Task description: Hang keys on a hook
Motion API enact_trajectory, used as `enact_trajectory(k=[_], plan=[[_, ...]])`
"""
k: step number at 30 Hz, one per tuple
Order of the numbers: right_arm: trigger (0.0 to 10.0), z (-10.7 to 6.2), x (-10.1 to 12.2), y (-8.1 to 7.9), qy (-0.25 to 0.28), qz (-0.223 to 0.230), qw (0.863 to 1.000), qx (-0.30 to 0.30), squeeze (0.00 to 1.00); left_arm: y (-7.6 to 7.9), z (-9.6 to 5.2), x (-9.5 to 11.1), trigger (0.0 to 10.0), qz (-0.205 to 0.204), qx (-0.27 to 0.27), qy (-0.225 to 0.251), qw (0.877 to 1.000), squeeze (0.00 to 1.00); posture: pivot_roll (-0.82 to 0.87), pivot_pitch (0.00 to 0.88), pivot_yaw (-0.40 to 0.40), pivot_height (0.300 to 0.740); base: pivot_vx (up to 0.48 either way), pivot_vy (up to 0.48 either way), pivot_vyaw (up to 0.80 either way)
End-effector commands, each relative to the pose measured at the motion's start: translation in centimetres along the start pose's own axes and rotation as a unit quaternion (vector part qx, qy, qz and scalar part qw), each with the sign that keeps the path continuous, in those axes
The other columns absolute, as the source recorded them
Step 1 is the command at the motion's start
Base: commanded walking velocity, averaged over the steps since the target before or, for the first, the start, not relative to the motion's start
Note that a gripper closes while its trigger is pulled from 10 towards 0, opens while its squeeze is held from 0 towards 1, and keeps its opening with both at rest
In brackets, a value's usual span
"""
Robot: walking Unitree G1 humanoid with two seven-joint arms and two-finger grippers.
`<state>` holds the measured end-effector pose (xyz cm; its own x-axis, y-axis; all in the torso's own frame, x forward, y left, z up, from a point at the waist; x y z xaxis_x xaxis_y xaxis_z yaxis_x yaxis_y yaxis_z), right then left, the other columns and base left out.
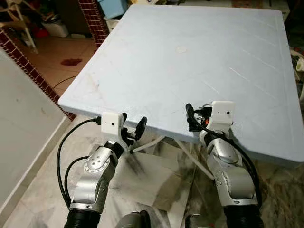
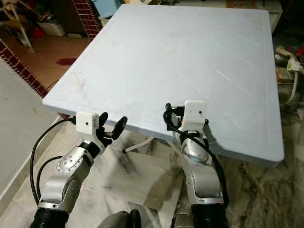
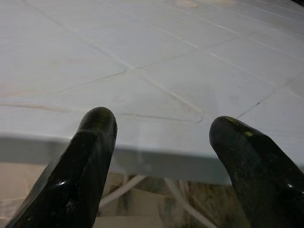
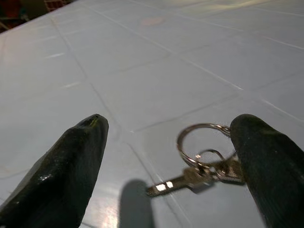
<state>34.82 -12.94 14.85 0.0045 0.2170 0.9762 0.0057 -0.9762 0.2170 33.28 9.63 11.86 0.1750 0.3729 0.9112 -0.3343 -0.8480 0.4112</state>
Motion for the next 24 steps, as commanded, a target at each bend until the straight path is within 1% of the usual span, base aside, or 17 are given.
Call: enact_trajectory(k=[1, 11, 12, 13, 14, 15, 20, 22, 24], plan=[[10.0, 0.1, -0.3, -0.1, -0.011, -0.002, 1.000, -0.003, 0.00, -0.2, -0.2, 0.3, 10.0, 0.006, 0.000, 0.000, 1.000, 0.00, -0.01, 0.200, 0.141, 0.740, 0.000, 0.000, 0.00], [10.0, 0.7, -1.1, 0.4, -0.027, 0.003, 0.999, -0.016, 0.00, 0.0, -0.3, 0.2, 10.0, 0.006, -0.003, -0.004, 1.000, 0.00, -0.01, 0.206, 0.146, 0.740, 0.000, 0.000, 0.00], [3.3, 1.0, -1.1, 0.7, -0.031, 0.012, 0.999, -0.019, 0.00, 0.0, -0.4, 0.1, 10.0, 0.006, -0.002, -0.005, 1.000, 0.00, -0.01, 0.206, 0.146, 0.740, 0.000, 0.000, 0.00], [0.9, 1.1, -1.1, 0.8, -0.031, 0.015, 0.999, -0.020, 0.00, 0.0, -0.4, 0.1, 10.0, 0.006, -0.002, -0.005, 1.000, 0.00, 0.00, 0.209, 0.146, 0.740, 0.000, 0.000, 0.00], [0.9, 1.1, -1.1, 0.8, -0.031, 0.015, 0.999, -0.020, 0.00, 0.0, -0.4, 0.1, 10.0, 0.006, -0.002, -0.005, 1.000, 0.00, 0.00, 0.209, 0.146, 0.740, 0.000, 0.000, 0.00], [0.0, 1.4, -1.0, 1.1, -0.032, 0.015, 0.999, -0.025, 0.00, 0.0, -0.4, 0.1, 10.0, 0.006, -0.003, -0.006, 1.000, 0.00, 0.00, 0.209, 0.146, 0.740, 0.000, 0.000, 0.00], [0.0, 2.0, -0.8, 1.7, -0.030, 0.014, 0.999, -0.034, 0.00, 0.2, -0.5, -0.1, 10.0, 0.005, -0.004, -0.010, 1.000, 0.00, 0.00, 0.217, 0.143, 0.740, 0.000, 0.000, 0.00], [0.0, 2.1, -0.7, 1.8, -0.029, 0.015, 0.999, -0.036, 0.00, 0.5, -0.9, -0.5, 10.0, -0.014, -0.018, -0.024, 0.999, 0.00, 0.00, 0.218, 0.142, 0.740, 0.000, 0.000, 0.00], [0.0, 2.0, -0.8, 1.8, -0.030, 0.015, 0.999, -0.036, 0.00, 0.9, -1.1, -1.0, 10.0, -0.020, -0.038, -0.040, 0.998, 0.00, 0.00, 0.219, 0.139, 0.740, 0.000, 0.000, 0.00]])
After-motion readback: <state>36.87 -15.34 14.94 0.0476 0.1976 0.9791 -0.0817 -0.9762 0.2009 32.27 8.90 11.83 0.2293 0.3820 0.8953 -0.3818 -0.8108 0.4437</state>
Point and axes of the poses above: a point about 5 cm out from each wrist's last joint towards the gripper, its own z axis pointing out of the wrist towards the gripper, its own x axis along the axis of the wrist's last joint, y = z × x, the point moved 4 cm from there along z, pointing out of the wrist towards the gripper, and after that the axes turned 14 degrees about -z, right-handed, at the moved point
